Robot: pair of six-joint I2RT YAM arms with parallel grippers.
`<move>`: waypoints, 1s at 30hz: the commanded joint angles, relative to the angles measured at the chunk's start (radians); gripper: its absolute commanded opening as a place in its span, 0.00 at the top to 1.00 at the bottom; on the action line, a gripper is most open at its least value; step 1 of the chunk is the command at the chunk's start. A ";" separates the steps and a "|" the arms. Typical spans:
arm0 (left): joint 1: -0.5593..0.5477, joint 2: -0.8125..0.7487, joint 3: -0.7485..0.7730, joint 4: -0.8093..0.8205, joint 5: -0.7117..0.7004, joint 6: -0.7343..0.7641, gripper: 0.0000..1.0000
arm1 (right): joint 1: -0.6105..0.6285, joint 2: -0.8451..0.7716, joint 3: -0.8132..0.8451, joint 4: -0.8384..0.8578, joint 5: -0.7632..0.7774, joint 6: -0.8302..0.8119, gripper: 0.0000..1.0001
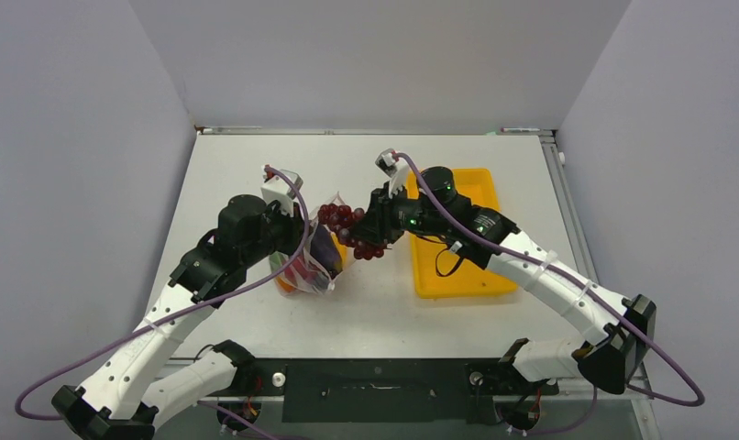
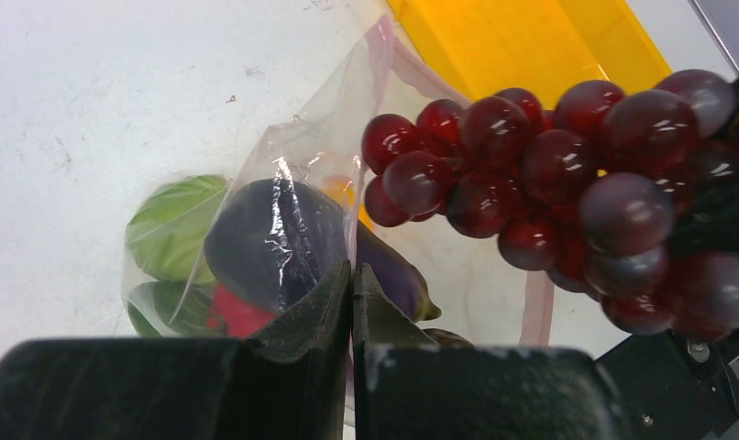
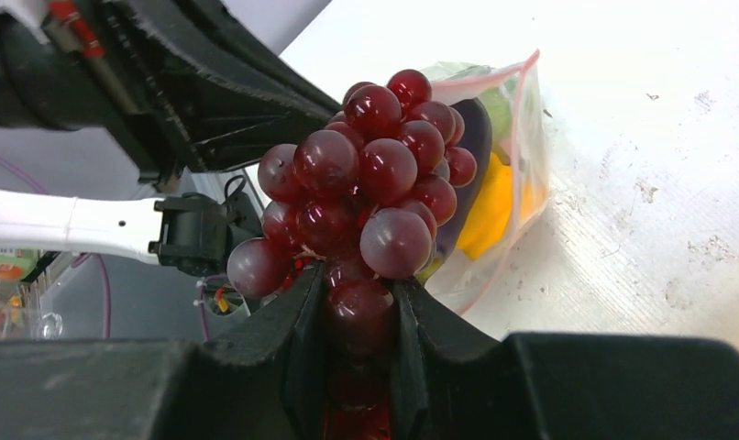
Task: Place the food in the zip-top bag and seal the zipper
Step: Place the fake fruit in the zipper food storage bag.
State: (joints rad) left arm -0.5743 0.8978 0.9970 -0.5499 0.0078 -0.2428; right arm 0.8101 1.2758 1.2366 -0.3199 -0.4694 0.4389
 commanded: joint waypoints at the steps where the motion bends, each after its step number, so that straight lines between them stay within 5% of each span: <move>1: -0.004 -0.015 0.013 0.016 -0.008 -0.003 1.00 | 0.023 0.059 0.083 -0.014 0.046 0.029 0.94; 30: -0.004 -0.024 0.012 0.025 0.038 -0.003 1.00 | 0.113 0.281 0.205 -0.030 0.225 0.100 0.95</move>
State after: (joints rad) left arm -0.5747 0.8787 0.9970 -0.5499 0.0189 -0.2428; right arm 0.9173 1.5394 1.4040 -0.4297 -0.2684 0.4984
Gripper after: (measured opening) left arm 0.004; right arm 0.228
